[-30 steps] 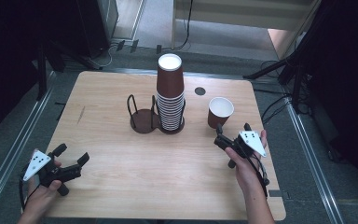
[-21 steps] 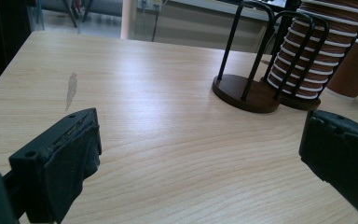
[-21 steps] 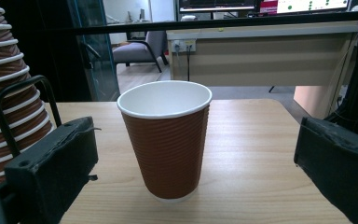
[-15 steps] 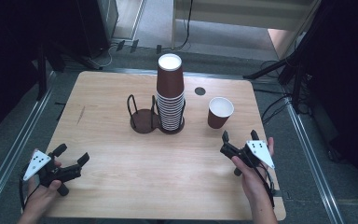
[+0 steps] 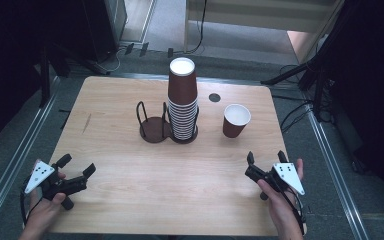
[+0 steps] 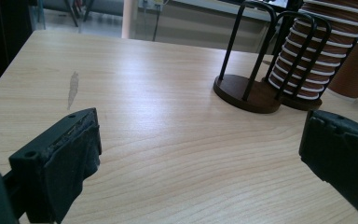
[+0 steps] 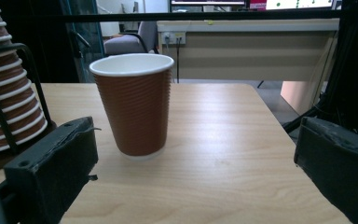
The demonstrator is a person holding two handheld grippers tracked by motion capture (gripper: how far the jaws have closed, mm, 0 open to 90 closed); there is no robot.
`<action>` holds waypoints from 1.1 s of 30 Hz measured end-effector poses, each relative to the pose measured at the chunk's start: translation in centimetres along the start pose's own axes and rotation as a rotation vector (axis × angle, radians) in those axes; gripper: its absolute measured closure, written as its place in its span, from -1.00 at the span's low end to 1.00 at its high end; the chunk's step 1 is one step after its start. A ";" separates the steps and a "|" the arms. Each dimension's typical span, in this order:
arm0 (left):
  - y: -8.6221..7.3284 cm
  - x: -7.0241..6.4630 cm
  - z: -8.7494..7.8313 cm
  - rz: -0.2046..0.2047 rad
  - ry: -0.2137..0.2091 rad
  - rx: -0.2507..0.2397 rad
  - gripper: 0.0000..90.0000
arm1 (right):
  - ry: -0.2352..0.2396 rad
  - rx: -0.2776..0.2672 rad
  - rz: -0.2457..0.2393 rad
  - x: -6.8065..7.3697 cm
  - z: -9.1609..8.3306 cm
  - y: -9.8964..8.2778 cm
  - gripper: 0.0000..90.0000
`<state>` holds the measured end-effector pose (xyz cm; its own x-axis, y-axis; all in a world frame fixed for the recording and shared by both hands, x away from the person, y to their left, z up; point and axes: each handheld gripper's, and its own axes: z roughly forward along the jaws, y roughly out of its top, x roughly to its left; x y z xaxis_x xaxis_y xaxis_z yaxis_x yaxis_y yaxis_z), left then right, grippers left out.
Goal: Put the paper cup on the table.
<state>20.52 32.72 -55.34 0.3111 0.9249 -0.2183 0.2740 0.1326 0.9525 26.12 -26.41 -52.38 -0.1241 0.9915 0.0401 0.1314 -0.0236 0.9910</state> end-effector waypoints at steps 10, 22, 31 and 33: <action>0.0 0.1 0.0 -0.002 0.006 -0.003 -1.00 | -0.035 0.001 0.003 -1.9 -1.7 -0.6 -1.00; 0.0 0.1 0.0 -0.003 0.008 -0.002 -1.00 | -0.089 0.025 0.001 -4.4 -4.2 -1.8 -1.00; 0.0 0.1 -0.1 0.002 0.006 -0.004 -1.00 | -0.110 0.025 -0.017 -5.2 -5.8 -2.5 -1.00; 0.0 0.0 -0.1 0.005 0.007 -0.001 -1.00 | -0.117 0.023 -0.013 -5.3 -6.0 -2.5 -1.00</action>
<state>20.48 32.78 -55.34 0.3063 0.9280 -0.2122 0.2719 0.1284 0.9537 20.50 -32.43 -54.34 -0.0107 0.9999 0.0106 0.1529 -0.0089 0.9882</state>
